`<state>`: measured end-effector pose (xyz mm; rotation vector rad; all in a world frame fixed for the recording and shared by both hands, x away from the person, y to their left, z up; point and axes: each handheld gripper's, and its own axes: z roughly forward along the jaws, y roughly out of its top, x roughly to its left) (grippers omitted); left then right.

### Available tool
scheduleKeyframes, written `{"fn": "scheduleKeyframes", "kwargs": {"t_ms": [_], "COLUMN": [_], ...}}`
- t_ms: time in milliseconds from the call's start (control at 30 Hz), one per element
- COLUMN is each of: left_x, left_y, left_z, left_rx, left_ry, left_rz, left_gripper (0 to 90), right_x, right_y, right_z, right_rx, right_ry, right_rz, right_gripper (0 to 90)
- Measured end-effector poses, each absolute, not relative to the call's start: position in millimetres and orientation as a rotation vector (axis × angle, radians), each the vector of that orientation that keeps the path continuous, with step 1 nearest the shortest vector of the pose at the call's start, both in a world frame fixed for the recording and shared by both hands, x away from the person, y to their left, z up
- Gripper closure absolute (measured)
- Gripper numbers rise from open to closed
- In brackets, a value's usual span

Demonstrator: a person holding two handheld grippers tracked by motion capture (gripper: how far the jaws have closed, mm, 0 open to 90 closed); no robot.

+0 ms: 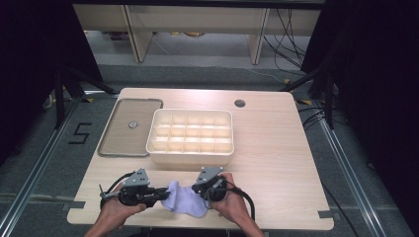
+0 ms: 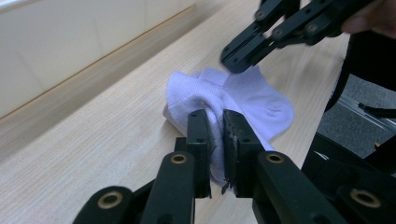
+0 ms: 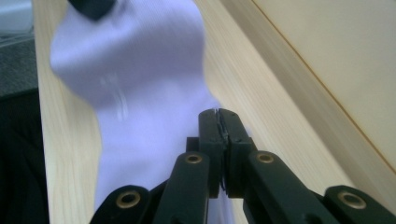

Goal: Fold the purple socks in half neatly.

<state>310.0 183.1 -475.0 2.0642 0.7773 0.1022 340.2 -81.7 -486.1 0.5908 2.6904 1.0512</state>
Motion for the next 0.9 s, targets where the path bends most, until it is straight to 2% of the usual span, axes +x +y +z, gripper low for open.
{"fn": "scheduleKeyframes", "kwargs": {"t_ms": [200,900], "left_x": [309,317], "left_y": [176,128], "left_z": [-473,-488], "left_rx": [2.085,2.172], "left_ry": [0.769,0.770], "left_rz": [0.112,0.086], "left_gripper": [80.5,79.0], "right_x": [326,326], "right_y": [-107,-108], "right_z": [-494,-501], "right_rx": [0.629,0.631], "right_ry": [2.706,2.735], "right_rz": [1.028,1.013], "right_gripper": [88.9,88.7]}}
